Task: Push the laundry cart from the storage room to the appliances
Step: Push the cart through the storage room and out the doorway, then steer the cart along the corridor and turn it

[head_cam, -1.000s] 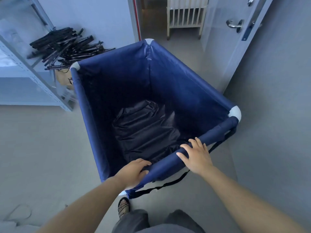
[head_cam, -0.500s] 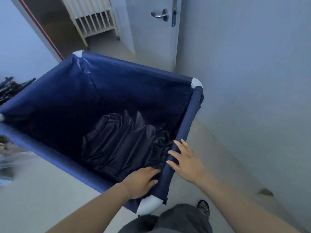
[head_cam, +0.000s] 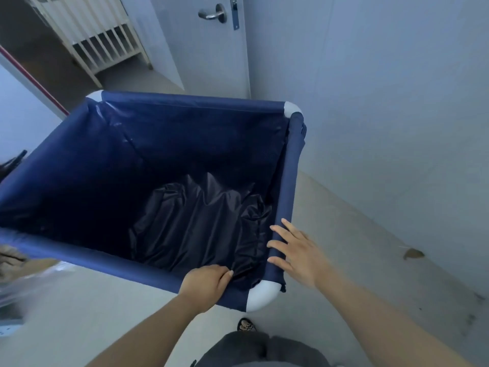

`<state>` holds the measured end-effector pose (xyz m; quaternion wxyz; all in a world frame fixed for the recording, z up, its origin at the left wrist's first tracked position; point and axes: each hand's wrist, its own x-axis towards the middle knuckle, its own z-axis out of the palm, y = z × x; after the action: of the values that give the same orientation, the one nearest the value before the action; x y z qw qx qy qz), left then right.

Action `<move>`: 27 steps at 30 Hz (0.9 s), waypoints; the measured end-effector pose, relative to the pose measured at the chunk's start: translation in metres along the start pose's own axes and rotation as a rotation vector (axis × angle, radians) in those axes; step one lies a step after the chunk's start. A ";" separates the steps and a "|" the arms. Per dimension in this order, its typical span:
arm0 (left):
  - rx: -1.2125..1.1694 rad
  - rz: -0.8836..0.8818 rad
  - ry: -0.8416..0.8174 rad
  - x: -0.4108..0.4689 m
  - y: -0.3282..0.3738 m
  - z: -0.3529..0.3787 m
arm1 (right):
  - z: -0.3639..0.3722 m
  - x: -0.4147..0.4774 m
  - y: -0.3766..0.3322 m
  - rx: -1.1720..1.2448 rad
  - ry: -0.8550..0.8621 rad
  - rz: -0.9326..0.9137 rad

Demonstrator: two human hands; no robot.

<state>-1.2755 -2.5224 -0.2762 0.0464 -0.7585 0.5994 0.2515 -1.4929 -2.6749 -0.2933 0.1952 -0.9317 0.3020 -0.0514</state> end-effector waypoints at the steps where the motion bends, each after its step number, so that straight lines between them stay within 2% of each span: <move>1: 0.005 -0.013 0.037 -0.001 0.004 0.002 | -0.001 -0.003 0.001 0.001 -0.007 0.008; 3: 0.013 -0.018 0.073 -0.002 0.012 0.004 | -0.003 -0.011 0.004 -0.005 -0.021 0.024; 6: 0.002 0.000 0.030 0.000 0.026 0.006 | -0.010 -0.025 0.011 -0.017 -0.055 0.055; 10: 0.113 0.170 -0.078 -0.002 0.040 0.010 | -0.020 -0.044 0.026 -0.045 -0.087 0.096; 13: 0.124 0.223 -0.059 -0.007 0.043 0.011 | -0.027 -0.061 0.037 -0.023 -0.074 0.135; 18: 0.155 0.187 -0.037 -0.014 0.040 0.008 | -0.031 -0.092 0.049 -0.025 -0.029 0.248; 24: 0.472 0.042 -0.201 -0.012 0.008 -0.004 | -0.022 -0.108 0.034 -0.151 -0.009 0.419; 27: 0.408 0.032 -0.153 -0.015 0.004 -0.006 | -0.016 -0.110 0.022 -0.160 -0.022 0.420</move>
<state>-1.2802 -2.5128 -0.2639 0.2403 -0.7026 0.6444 0.1827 -1.5975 -2.6322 -0.2843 0.1303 -0.8615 0.4902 0.0244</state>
